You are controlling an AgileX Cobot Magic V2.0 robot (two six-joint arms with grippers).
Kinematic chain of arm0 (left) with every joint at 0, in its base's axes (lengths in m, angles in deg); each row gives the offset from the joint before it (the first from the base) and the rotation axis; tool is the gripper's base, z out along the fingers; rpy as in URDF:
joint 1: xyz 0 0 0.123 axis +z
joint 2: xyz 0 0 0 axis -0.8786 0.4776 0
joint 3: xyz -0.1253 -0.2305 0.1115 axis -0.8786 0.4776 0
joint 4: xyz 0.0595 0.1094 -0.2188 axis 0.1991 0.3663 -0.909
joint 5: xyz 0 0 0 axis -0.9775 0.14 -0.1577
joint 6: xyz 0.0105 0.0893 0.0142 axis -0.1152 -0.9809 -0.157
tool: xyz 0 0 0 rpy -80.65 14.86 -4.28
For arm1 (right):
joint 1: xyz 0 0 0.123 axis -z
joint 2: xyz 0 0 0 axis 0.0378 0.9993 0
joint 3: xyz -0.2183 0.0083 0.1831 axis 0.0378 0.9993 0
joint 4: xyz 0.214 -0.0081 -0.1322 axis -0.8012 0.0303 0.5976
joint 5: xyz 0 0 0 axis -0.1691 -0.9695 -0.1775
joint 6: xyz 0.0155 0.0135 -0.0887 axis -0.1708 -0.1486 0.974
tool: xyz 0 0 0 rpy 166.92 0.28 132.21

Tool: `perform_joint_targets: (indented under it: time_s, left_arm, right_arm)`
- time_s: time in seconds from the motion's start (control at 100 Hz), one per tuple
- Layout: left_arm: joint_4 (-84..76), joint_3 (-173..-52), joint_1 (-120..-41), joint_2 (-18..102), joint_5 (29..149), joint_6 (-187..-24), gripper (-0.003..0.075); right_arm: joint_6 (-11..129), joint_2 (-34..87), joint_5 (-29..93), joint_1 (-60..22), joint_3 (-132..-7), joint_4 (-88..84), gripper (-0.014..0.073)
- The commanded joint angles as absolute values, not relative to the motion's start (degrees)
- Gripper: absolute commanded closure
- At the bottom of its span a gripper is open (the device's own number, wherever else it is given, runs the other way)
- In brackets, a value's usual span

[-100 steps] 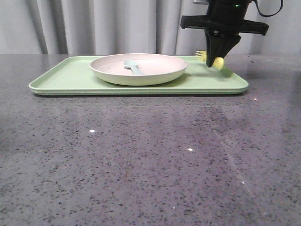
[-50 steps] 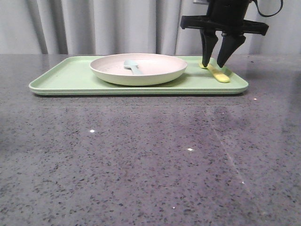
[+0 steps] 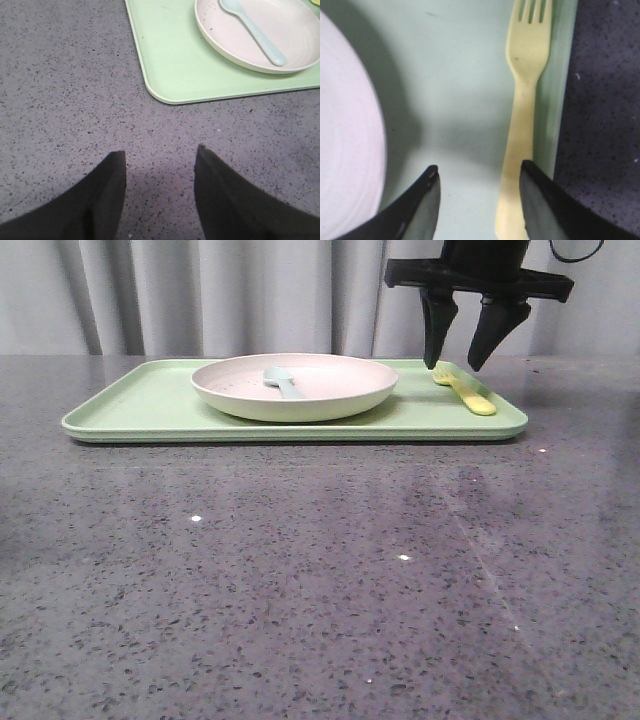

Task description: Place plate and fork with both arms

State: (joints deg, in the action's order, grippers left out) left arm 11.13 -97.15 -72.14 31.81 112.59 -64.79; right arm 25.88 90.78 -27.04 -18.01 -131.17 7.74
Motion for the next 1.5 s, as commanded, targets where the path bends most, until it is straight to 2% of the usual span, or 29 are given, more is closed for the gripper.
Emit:
perform_joint_targets:
  time_s: [0.0, 0.47, 0.8, 0.87, 1.01, 1.15, 1.22, 1.49]
  left_arm:
    - [10.25, -98.68, -72.53, 31.55, 109.37, -64.39, 0.0408]
    - [10.25, -98.68, -72.53, 31.55, 108.94, -64.39, 0.0408]
    - [10.25, -98.68, -72.53, 31.55, 107.13, -64.39, 0.0408]
    - [10.25, -98.68, -72.53, 31.55, 106.93, -64.39, 0.0408]
    - [10.25, -98.68, -72.53, 31.55, 106.93, -64.39, 0.0408]
    - [10.25, -98.68, -72.53, 31.44, 106.93, -64.39, 0.0414]
    - [10.25, -98.68, -72.53, 31.43, 106.93, -64.39, 0.0456]
    - [10.25, -98.68, -72.53, 31.43, 106.93, -64.39, 0.0723]
  right_arm:
    - [26.13, 85.83, -30.92, -17.76, -132.89, 7.87, 0.0210]
    - [26.68, 78.43, -32.51, -18.01, -131.88, 8.06, 0.0212]
    - [26.68, 69.19, -30.26, -18.01, -124.72, 11.14, 0.0221]
    - [26.68, 66.58, -28.43, -18.01, -121.95, 11.24, 0.0282]
    - [26.68, 61.34, -25.14, -18.01, -115.82, 11.29, 0.0484]
    - [26.62, 55.85, -20.61, -18.01, -108.70, 11.29, 0.0592]
    - [26.62, 52.82, -17.70, -18.01, -104.68, 11.29, 0.0607]
    - [26.62, 40.11, -6.41, -18.01, -87.55, 11.40, 0.0609]
